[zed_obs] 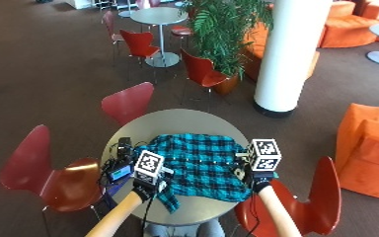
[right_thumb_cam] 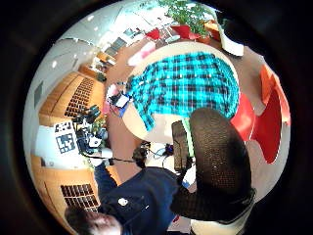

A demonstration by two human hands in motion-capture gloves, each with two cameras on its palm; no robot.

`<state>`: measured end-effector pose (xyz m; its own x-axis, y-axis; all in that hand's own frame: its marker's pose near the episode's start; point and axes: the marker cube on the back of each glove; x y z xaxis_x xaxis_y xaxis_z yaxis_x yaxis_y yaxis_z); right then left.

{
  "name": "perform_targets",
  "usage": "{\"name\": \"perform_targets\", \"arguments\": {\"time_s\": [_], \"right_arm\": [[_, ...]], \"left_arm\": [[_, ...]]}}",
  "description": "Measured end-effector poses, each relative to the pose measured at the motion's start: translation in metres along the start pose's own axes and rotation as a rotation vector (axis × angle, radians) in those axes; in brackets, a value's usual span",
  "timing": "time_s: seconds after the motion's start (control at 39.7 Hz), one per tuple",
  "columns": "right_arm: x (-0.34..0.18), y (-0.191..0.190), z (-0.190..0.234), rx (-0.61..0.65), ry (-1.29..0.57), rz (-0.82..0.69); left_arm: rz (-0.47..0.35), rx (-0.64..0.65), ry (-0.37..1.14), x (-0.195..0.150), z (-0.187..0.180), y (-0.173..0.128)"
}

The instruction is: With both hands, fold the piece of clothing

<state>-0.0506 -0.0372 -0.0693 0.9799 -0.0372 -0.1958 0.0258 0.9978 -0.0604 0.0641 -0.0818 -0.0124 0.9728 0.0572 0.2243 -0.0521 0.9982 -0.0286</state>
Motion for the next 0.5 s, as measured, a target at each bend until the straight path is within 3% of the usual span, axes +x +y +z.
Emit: {"name": "perform_targets", "arguments": {"time_s": [0.15, 0.28, 0.43, 0.5], "right_arm": [[0.002, -0.041, -0.015, -0.013, -0.020, 0.053], [-0.002, -0.054, -0.018, -0.076, -0.043, 0.073], [0.003, -0.074, 0.008, -0.249, -0.030, 0.065], [0.008, -0.081, 0.023, -0.321, -0.007, 0.057]], "left_arm": [[-0.044, -0.110, 0.042, -0.011, -0.004, -0.039], [-0.054, -0.224, 0.068, -0.017, 0.016, -0.062], [0.083, -0.506, 0.188, -0.009, 0.070, -0.076], [0.118, -0.586, 0.204, -0.001, 0.089, -0.074]]}}
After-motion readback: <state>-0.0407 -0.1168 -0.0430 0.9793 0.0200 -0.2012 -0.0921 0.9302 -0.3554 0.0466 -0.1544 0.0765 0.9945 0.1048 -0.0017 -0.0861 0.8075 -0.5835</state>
